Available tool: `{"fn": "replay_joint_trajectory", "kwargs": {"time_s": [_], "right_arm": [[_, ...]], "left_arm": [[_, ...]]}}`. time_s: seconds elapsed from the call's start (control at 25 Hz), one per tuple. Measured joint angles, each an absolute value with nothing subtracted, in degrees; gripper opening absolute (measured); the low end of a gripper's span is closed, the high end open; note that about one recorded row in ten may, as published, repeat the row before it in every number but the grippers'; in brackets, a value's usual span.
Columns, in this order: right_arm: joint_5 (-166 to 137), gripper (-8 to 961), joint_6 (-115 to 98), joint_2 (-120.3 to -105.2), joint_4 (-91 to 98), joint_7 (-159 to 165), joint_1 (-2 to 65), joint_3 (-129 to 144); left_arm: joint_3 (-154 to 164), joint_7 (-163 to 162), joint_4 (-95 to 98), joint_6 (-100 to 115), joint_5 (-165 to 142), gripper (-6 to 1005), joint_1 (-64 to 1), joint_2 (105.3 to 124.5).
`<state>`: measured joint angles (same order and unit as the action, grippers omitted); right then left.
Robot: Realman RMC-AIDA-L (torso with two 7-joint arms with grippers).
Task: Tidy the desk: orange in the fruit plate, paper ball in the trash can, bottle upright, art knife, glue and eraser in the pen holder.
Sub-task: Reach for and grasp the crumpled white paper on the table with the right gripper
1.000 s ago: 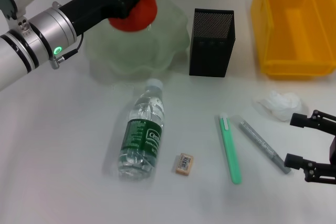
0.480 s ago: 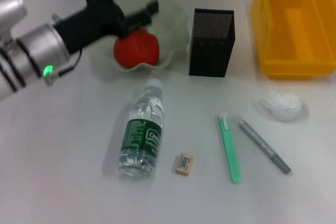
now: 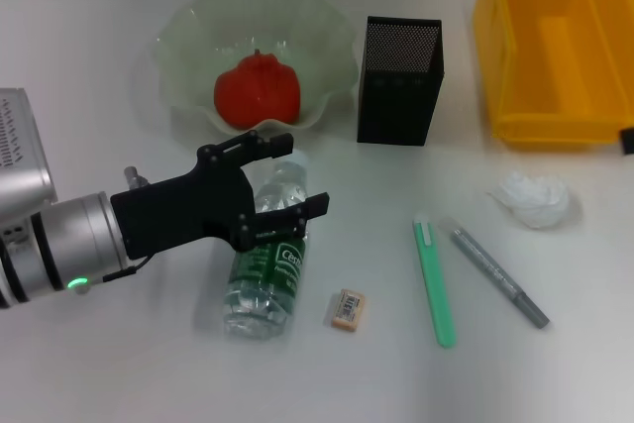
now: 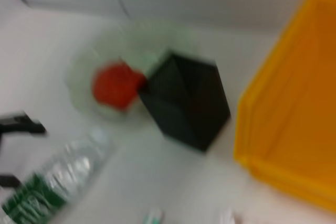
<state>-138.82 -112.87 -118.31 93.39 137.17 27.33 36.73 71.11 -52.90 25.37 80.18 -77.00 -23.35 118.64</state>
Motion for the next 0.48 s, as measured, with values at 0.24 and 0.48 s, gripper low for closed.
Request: {"fn": "replay_joint_trajectory", "kwargs": {"time_s": [0.24,0.48], "right_arm": [[-150.5,824,-103.9,-119.29,86.4,144.3,31.6,52.0],[-152.4,824,-96.3,-119.18,78.2,146.7,33.8,59.8]], "left_arm": [[70.8,-52.8,25.4,79.7,-76.8,843,-22.9,118.58],[70.1,-52.8,25.4,79.7,-76.6,842,-23.1,118.56]]}}
